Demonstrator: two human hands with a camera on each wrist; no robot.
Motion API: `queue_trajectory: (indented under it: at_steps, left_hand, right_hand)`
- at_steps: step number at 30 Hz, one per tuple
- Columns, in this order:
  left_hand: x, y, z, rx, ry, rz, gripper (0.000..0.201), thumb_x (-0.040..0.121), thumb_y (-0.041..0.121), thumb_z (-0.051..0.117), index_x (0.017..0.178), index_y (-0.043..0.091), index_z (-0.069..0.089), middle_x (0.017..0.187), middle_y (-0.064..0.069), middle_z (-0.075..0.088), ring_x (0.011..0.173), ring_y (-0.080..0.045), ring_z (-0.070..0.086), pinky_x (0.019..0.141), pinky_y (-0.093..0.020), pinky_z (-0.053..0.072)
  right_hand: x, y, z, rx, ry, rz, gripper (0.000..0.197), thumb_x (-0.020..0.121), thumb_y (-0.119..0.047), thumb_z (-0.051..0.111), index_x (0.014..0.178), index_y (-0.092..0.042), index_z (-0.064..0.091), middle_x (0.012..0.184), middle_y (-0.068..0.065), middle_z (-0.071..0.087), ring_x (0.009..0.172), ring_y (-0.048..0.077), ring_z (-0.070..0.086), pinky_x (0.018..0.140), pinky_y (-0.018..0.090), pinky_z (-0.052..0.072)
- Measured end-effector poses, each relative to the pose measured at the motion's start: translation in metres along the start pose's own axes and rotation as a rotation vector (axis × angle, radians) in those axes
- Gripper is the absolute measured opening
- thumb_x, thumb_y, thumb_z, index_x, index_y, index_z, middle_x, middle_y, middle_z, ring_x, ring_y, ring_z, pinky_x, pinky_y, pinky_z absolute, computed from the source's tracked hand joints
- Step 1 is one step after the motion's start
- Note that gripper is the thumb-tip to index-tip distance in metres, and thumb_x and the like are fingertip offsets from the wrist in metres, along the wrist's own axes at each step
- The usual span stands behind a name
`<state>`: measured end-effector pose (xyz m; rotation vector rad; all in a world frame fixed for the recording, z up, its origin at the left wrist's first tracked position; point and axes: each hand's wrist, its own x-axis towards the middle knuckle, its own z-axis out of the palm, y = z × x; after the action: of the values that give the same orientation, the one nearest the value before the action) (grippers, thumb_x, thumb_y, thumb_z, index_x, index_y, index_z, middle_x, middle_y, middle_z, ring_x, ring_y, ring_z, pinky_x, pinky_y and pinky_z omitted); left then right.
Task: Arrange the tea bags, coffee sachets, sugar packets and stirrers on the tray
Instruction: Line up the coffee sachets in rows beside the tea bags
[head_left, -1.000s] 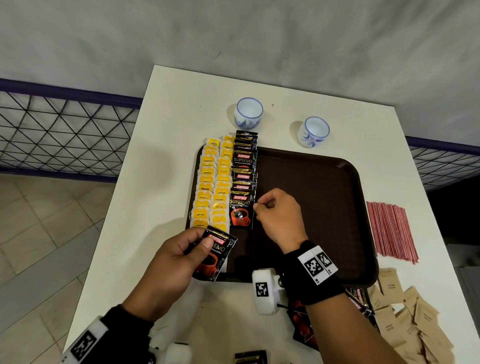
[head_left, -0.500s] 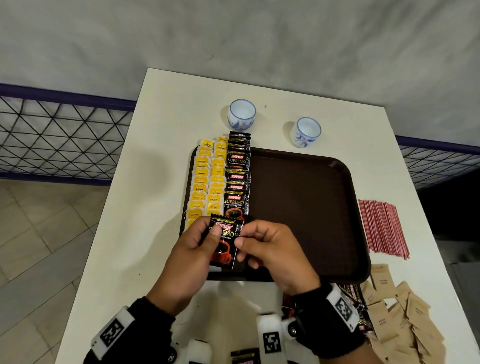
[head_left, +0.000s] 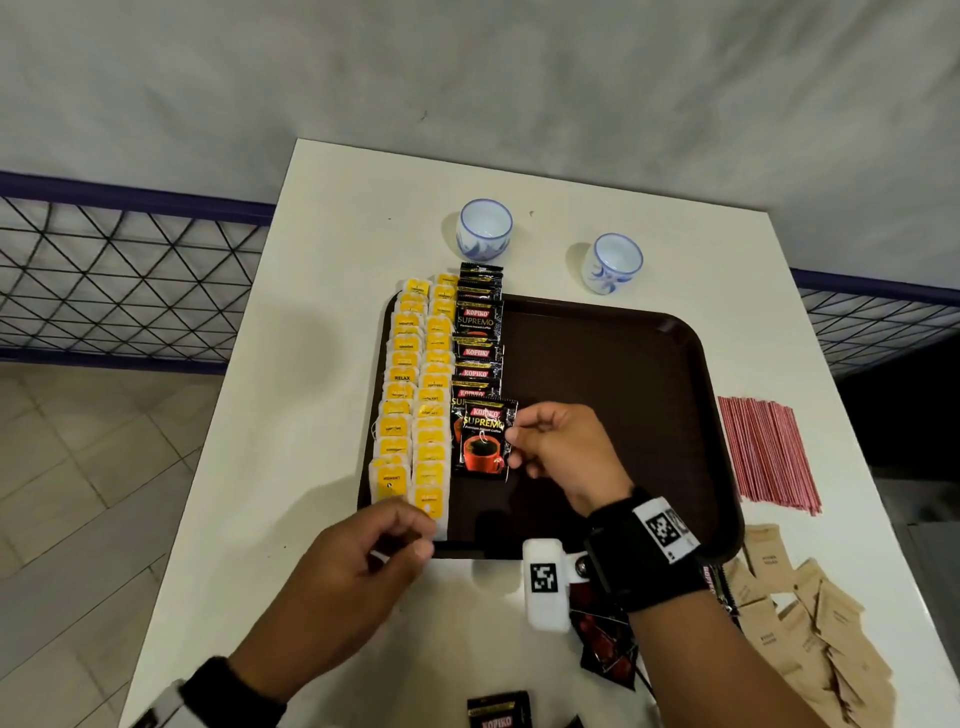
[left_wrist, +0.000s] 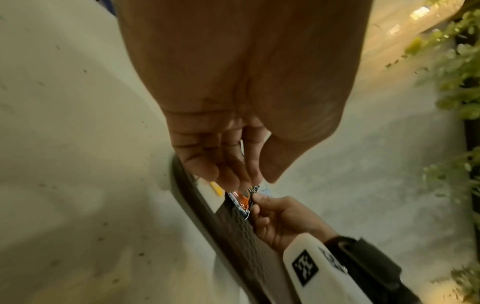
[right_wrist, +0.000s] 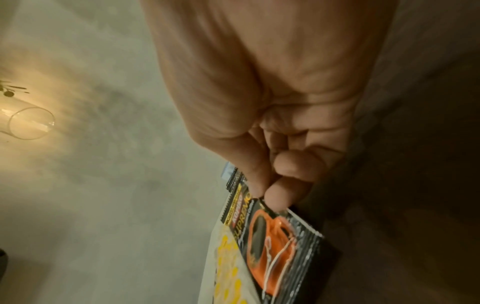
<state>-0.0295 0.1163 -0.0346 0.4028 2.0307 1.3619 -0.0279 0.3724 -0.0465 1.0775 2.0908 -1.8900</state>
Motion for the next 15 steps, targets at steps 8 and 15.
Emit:
queue_trajectory:
  at_steps: [8, 15]
  left_hand:
    - [-0.017, -0.012, 0.014, 0.242, -0.165, -0.08, 0.011, 0.093, 0.032, 0.07, 0.092, 0.042, 0.066, 0.092, 0.023, 0.068, 0.094, 0.005, 0.062, 0.075, -0.014, 0.051]
    - [-0.018, -0.012, 0.025, 0.238, -0.195, -0.114, 0.012, 0.094, 0.033, 0.07, 0.094, 0.044, 0.066, 0.092, 0.02, 0.068, 0.095, 0.011, 0.058, 0.075, -0.01, 0.047]
  right_hand:
    - [0.01, 0.001, 0.011, -0.07, 0.036, -0.02, 0.01, 0.089, 0.001, 0.069, 0.087, -0.007, 0.064, 0.062, 0.004, 0.065, 0.049, 0.011, 0.061, 0.042, 0.02, 0.044]
    - [0.011, 0.003, 0.012, -0.097, 0.055, -0.027, 0.011, 0.089, 0.001, 0.068, 0.086, -0.008, 0.063, 0.063, 0.004, 0.065, 0.047, 0.011, 0.062, 0.042, 0.021, 0.045]
